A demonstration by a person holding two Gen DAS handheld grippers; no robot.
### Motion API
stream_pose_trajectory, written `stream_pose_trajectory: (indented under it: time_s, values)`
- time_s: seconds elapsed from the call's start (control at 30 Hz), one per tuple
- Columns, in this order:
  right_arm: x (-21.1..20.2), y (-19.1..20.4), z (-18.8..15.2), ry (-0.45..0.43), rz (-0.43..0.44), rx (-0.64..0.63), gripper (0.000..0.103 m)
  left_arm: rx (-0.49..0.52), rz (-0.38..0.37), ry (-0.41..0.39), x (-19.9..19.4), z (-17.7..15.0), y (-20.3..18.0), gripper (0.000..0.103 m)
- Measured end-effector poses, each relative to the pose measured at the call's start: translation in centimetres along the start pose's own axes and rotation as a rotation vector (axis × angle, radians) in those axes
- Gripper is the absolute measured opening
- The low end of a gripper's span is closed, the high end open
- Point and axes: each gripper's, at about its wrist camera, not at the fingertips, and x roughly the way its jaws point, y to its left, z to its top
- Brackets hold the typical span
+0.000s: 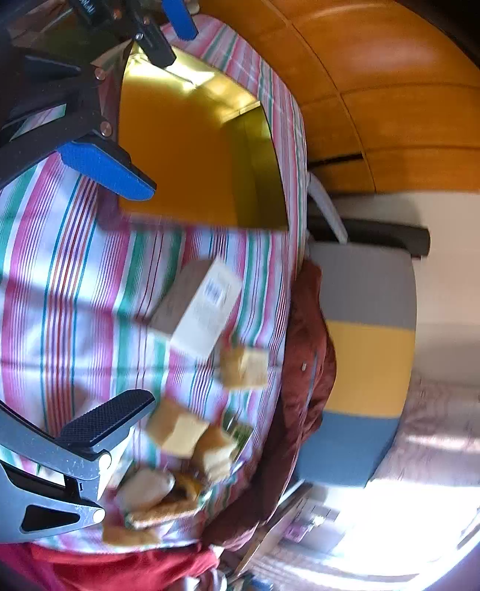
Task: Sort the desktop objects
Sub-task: 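Move the left tool toward the white product box on the bedspread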
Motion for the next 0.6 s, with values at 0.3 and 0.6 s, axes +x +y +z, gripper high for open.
stream_pose_trajectory:
  time_s: [0.3, 0.6]
  values:
    - [-0.9, -7.5, -1.6, 0.038, -0.095, 0.072, 0.103, 0.036, -0.145, 0.039, 0.8, 1.0, -3.4, 0.078]
    - [-2.3, -13.9, -3.1, 0.092, -0.132, 0.107, 0.103, 0.003, -0.395, 0.163, 2.2, 2.8, -7.1, 0.078]
